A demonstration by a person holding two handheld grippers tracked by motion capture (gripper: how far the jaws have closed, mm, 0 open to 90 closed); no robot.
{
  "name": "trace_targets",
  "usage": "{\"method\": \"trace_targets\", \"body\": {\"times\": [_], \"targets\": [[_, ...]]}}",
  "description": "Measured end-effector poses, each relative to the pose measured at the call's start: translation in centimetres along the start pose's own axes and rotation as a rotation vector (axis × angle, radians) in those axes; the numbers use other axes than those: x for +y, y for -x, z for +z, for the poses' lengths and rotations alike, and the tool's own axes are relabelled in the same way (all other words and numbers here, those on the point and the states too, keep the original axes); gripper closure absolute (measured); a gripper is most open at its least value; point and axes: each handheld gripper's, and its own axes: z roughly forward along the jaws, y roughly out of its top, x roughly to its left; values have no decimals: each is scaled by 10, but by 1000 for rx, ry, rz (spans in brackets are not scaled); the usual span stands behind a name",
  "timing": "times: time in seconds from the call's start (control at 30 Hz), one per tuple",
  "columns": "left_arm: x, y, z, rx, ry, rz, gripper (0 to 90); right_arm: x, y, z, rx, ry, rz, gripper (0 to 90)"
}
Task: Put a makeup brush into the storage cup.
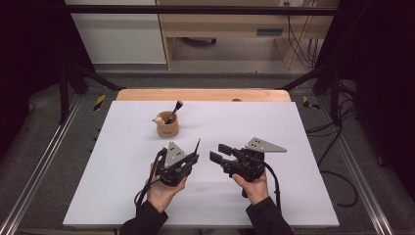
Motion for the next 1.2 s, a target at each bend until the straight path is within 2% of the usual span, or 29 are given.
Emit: {"method": "trace_targets", "body": {"times": [0.1,0.13,0.17,0.2,0.3,0.33,0.37,0.4,0.53,0.77,1.07,1.2], "targets": [[0,-3,-2,4,-2,8,845,0,2,-5,-26,1,-17,405],[1,-4,-3,5,-2,8,845,0,4,-9,-61,-4,-43,352],[1,-6,-4,5,0,6,845,0,4,-9,-61,-4,-43,352],[2,-9,-6,10,2,9,845,0,7,-14,-87,-15,-53,303],[4,-14,-10,15,13,2,845,-1,12,-21,-126,-26,-71,246],[4,-14,-10,15,13,2,845,-1,12,-21,-126,-26,-71,246],[5,-17,-13,23,17,7,844,-2,15,-26,-153,-41,-86,215],[5,-17,-13,23,17,7,845,-2,15,-26,-153,-41,-86,215],[8,-25,-21,43,26,15,844,-6,23,-36,-204,-76,-107,158],[13,-42,-35,67,44,3,844,-12,31,-50,-262,-102,-151,120],[19,-55,-46,91,70,-12,844,-18,39,-64,-303,-102,-146,92],[20,-63,-50,95,82,-31,844,-21,44,-73,-335,-108,-142,75]]}}
